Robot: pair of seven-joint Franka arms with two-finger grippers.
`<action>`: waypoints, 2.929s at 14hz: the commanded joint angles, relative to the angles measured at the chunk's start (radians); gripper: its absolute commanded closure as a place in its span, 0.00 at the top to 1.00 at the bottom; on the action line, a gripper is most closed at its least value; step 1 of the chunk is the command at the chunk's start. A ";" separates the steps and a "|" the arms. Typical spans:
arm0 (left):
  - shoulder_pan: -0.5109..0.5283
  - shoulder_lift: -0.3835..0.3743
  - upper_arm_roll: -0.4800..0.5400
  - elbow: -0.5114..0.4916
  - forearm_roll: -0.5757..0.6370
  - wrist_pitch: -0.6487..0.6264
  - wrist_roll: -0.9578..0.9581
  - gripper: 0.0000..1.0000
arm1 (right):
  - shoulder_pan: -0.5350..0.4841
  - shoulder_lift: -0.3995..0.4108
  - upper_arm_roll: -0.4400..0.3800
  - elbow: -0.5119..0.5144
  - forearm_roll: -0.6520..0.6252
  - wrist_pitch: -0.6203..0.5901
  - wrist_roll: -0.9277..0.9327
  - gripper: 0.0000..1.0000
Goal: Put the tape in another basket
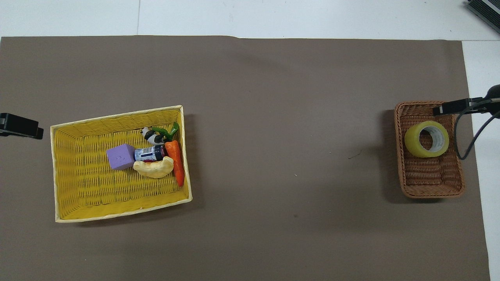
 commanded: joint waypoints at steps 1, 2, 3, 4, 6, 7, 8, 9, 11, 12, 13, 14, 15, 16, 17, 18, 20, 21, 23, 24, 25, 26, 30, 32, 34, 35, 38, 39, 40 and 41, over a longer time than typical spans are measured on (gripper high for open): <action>0.004 0.003 -0.003 0.013 0.020 -0.014 0.003 1.00 | 0.045 -0.033 0.008 0.045 -0.133 0.003 0.069 1.00; 0.003 0.003 -0.003 0.013 0.020 -0.014 0.003 1.00 | 0.066 -0.051 0.008 0.045 -0.161 -0.005 0.146 1.00; 0.003 0.003 -0.003 0.013 0.020 -0.014 0.003 1.00 | 0.101 -0.076 0.008 0.039 -0.169 -0.016 0.254 1.00; 0.003 0.003 -0.003 0.013 0.020 -0.014 0.003 1.00 | 0.128 -0.097 0.008 0.037 -0.191 -0.043 0.337 1.00; 0.004 0.003 -0.003 0.013 0.020 -0.014 0.003 1.00 | 0.194 -0.139 0.009 0.036 -0.239 -0.120 0.506 1.00; 0.003 0.003 -0.003 0.013 0.020 -0.014 0.003 1.00 | 0.223 -0.160 0.011 0.031 -0.241 -0.157 0.586 1.00; 0.003 0.003 -0.003 0.013 0.020 -0.014 0.003 1.00 | 0.252 -0.179 0.012 0.026 -0.241 -0.187 0.657 1.00; 0.003 0.003 -0.003 0.013 0.020 -0.014 0.003 1.00 | 0.276 -0.193 0.012 0.026 -0.241 -0.207 0.720 1.00; 0.003 0.003 -0.003 0.013 0.020 -0.014 0.003 1.00 | 0.309 -0.219 0.014 0.032 -0.239 -0.218 0.781 1.00; 0.004 0.003 -0.003 0.013 0.020 -0.014 0.003 1.00 | 0.310 -0.225 0.014 0.043 -0.241 -0.235 0.782 1.00; 0.003 0.003 -0.003 0.013 0.020 -0.014 0.003 1.00 | 0.309 -0.237 0.006 0.064 -0.242 -0.272 0.772 1.00; 0.003 0.003 -0.003 0.013 0.020 -0.014 0.003 1.00 | 0.304 -0.248 0.000 0.092 -0.242 -0.316 0.769 1.00; 0.003 0.003 -0.003 0.013 0.020 -0.014 0.003 1.00 | 0.298 -0.257 -0.004 0.118 -0.242 -0.356 0.766 1.00; 0.003 0.003 -0.003 0.013 0.020 -0.014 0.003 1.00 | 0.297 -0.262 -0.006 0.121 -0.239 -0.372 0.753 1.00; 0.003 0.003 -0.003 0.013 0.020 -0.014 0.003 1.00 | 0.292 -0.284 -0.004 0.102 -0.227 -0.366 0.737 1.00; 0.003 0.003 -0.003 0.013 0.020 -0.014 0.003 1.00 | 0.280 -0.297 -0.004 0.073 -0.219 -0.372 0.713 1.00; 0.003 0.003 -0.003 0.013 0.020 -0.014 0.003 1.00 | 0.277 -0.314 -0.003 0.053 -0.219 -0.375 0.671 1.00; 0.003 0.003 -0.003 0.013 0.020 -0.014 0.003 1.00 | 0.278 -0.317 -0.001 0.046 -0.219 -0.375 0.653 1.00; 0.003 0.003 -0.003 0.013 0.020 -0.014 0.003 1.00 | 0.275 -0.329 -0.003 0.031 -0.227 -0.376 0.640 1.00; 0.003 0.003 -0.003 0.013 0.020 -0.014 0.003 1.00 | 0.275 -0.331 -0.003 0.028 -0.239 -0.376 0.621 1.00; 0.003 0.003 -0.003 0.013 0.020 -0.014 0.003 1.00 | 0.277 -0.331 -0.003 0.028 -0.244 -0.376 0.593 1.00; 0.003 0.003 -0.003 0.013 0.020 -0.014 0.003 1.00 | 0.275 -0.331 -0.003 0.031 -0.244 -0.379 0.575 1.00; 0.003 0.003 -0.003 0.013 0.020 -0.014 0.003 1.00 | 0.272 -0.329 -0.020 0.063 -0.254 -0.433 0.556 1.00; 0.003 0.003 -0.003 0.013 0.020 -0.014 0.003 1.00 | 0.264 -0.329 -0.024 0.063 -0.285 -0.433 0.500 1.00; 0.003 0.003 -0.003 0.013 0.020 -0.014 0.003 1.00 | 0.264 -0.331 -0.023 0.062 -0.305 -0.433 0.443 1.00; 0.003 0.003 -0.003 0.013 0.020 -0.014 0.003 1.00 | 0.264 -0.331 -0.024 0.060 -0.295 -0.433 0.444 1.00; 0.003 0.003 -0.003 0.013 0.020 -0.014 0.003 1.00 | 0.266 -0.343 -0.020 0.037 -0.282 -0.435 0.461 1.00; 0.003 0.003 -0.003 0.013 0.020 -0.014 0.003 1.00 | 0.267 -0.351 -0.020 0.030 -0.281 -0.435 0.462 1.00; 0.003 0.003 -0.003 0.013 0.020 -0.014 0.003 1.00 | 0.267 -0.351 -0.020 0.028 -0.270 -0.435 0.463 1.00; 0.003 0.003 -0.003 0.013 0.020 -0.014 0.003 1.00 | 0.266 -0.351 -0.021 0.029 -0.261 -0.435 0.466 1.00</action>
